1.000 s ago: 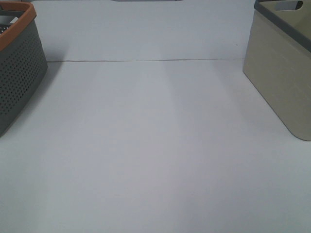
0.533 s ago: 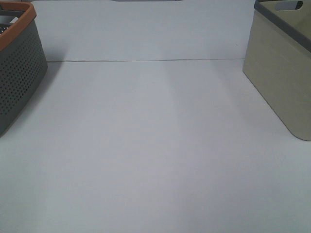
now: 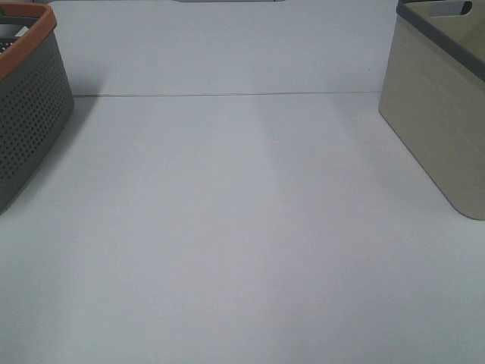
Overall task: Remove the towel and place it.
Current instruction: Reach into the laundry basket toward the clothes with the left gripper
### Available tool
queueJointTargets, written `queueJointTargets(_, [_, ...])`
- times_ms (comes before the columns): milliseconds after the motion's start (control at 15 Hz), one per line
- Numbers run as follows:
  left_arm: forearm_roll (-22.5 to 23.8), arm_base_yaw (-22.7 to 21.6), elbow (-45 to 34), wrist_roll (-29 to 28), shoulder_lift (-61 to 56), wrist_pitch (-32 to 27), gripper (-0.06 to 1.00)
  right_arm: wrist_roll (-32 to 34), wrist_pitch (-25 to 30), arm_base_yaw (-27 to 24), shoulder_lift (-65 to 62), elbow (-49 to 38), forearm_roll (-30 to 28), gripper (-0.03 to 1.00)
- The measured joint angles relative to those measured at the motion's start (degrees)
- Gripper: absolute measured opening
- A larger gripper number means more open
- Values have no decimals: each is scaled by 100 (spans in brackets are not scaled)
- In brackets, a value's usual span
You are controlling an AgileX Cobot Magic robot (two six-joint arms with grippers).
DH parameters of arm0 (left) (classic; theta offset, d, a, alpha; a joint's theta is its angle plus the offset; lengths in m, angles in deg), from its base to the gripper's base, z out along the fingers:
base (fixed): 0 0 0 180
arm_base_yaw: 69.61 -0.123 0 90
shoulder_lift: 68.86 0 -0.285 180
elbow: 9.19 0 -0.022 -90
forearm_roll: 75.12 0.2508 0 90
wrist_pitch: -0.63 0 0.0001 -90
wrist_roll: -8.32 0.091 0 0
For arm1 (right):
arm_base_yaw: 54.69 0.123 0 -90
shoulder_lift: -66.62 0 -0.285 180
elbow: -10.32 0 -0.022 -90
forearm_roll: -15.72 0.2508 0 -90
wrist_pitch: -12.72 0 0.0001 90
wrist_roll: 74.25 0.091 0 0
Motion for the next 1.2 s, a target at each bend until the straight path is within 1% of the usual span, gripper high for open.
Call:
queueJointTargets(67, [-52,0,344,298,424,-166,99,0,0,0,0,0,0,65])
queueJointTargets(133, [-166,0,699,716,894,-367,99,0,0,0,0,0,0,65])
queueJointTargets(200, [-218,0,900,934,1169,-464,99,0,0,0,0,0,0,65])
queueJointTargets(267, [-315,0,1261,1335,1736,-619,99,0,0,0,0,0,0,65])
queueJointTargets(467, [-453,0,2464,2911,3317,-785,99,0,0,0,0,0,0,65])
queueJointTargets(533, [-453,0,2681,3140,3621,-785,99,0,0,0,0,0,0,65])
queueJointTargets(600, [-453,0,3484,3890,4767,-785,99,0,0,0,0,0,0,65])
queueJointTargets(667, [-453,0,3902,4108,5380,-785,99,0,0,0,0,0,0,65])
queueJointTargets(800, [-453,0,4664,4360,6474,-779,99,0,0,0,0,0,0,65])
queueJointTargets(933, [-447,0,5409,4744,7277,-779,99,0,0,0,0,0,0,65])
queueJointTargets(1000, [-447,0,5529,4876,7408,-779,99,0,0,0,0,0,0,65])
queueJointTargets(1200, [-166,-17,6217,5500,8107,-756,99,0,0,0,0,0,0,65])
